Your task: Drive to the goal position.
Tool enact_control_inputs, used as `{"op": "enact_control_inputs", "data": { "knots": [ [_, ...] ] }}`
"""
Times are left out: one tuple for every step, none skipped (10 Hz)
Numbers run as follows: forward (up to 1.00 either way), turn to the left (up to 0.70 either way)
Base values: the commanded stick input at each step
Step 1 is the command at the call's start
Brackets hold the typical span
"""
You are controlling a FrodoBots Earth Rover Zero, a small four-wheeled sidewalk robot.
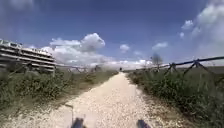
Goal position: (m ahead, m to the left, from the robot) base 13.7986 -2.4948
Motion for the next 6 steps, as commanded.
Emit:
{"op": "enact_control_inputs", "data": {
  "knots": [
    [0.56,0.00],
    [0.65,0.00],
    [0.70,0.00],
    [0.70,0.00],
    [0.63,0.00],
    [0.59,0.00]
  ]
}}
